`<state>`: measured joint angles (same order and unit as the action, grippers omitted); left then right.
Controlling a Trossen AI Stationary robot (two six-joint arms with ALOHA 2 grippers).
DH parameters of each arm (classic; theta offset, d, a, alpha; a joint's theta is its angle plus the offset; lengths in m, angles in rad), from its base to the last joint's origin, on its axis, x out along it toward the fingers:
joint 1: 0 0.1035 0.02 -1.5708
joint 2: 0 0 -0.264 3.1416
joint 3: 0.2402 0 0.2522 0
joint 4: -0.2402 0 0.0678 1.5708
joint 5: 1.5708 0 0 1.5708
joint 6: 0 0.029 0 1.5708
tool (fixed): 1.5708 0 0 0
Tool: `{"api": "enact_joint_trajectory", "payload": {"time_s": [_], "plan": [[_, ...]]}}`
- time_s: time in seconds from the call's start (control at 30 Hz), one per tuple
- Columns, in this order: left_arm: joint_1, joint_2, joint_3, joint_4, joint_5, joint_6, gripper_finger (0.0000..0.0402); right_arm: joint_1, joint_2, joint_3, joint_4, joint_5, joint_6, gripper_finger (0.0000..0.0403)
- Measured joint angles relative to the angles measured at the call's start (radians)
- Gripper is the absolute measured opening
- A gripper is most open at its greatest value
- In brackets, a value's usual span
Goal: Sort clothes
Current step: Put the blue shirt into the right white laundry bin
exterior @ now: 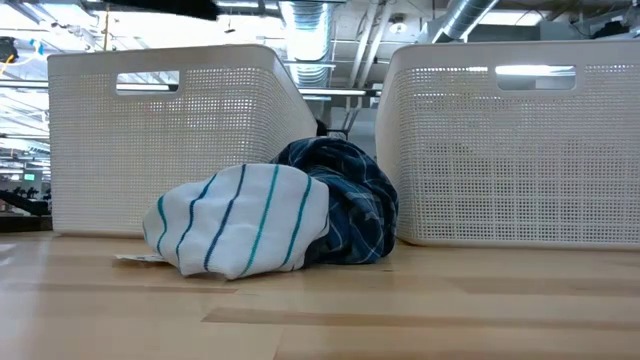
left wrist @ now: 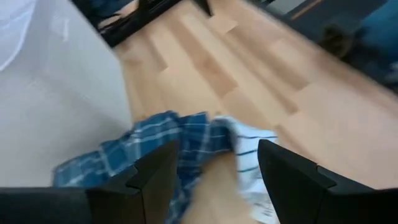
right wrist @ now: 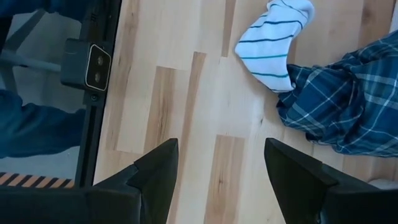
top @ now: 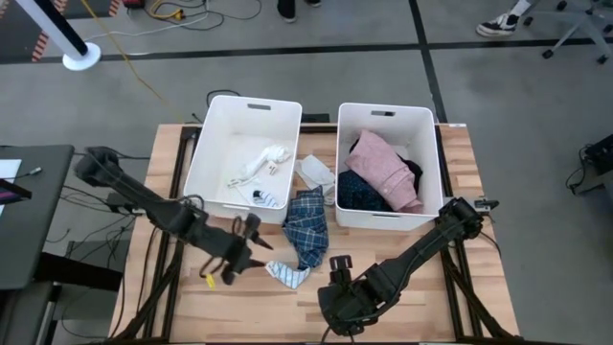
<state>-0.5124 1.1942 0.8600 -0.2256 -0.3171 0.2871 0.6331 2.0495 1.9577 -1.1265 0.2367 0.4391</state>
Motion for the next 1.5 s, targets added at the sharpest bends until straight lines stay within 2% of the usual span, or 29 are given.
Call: {"api": "enact_joint_trajectory", "payload": {"time_s": [0.23,0.4,0.47,0.7,0.9,1.0,1.13,1.23,1.5], "plan": [[0.0,0.17,0.0,0.138,-0.117,0.136,0.0218,0.026,0.0,0.0,-0.003,0.001,0.032,0.0255],[0.008,0.276,0.001,0.251,-0.242,0.274,0.0218,0.05,0.0,0.0,-0.004,0.03,0.062,0.0255],[0.023,0.31,0.012,0.272,-0.249,0.301,0.022,0.058,0.0,0.0,-0.004,0.041,0.076,0.0255],[0.083,0.43,0.127,0.259,-0.212,0.342,0.0266,0.085,0.0,0.0,-0.006,0.082,0.129,0.0255],[0.131,0.519,0.251,0.049,-0.208,0.344,0.0315,0.113,0.0,0.0,-0.007,0.101,0.197,0.0255],[0.157,0.557,0.294,-0.019,-0.188,0.346,0.0327,0.136,0.0,0.0,-0.007,0.132,0.225,0.0255],[0.189,0.586,0.319,-0.03,-0.177,0.399,0.0331,0.162,0.0,0.0,-0.007,0.176,0.261,0.0255],[0.226,0.596,0.333,-0.031,-0.123,0.407,0.0332,0.178,0.0,0.0,-0.013,0.2,0.291,0.0255],[0.312,0.627,0.345,-0.04,0.107,0.385,0.0332,0.208,0.0,0.0,-0.025,0.244,0.332,0.0255]]}}
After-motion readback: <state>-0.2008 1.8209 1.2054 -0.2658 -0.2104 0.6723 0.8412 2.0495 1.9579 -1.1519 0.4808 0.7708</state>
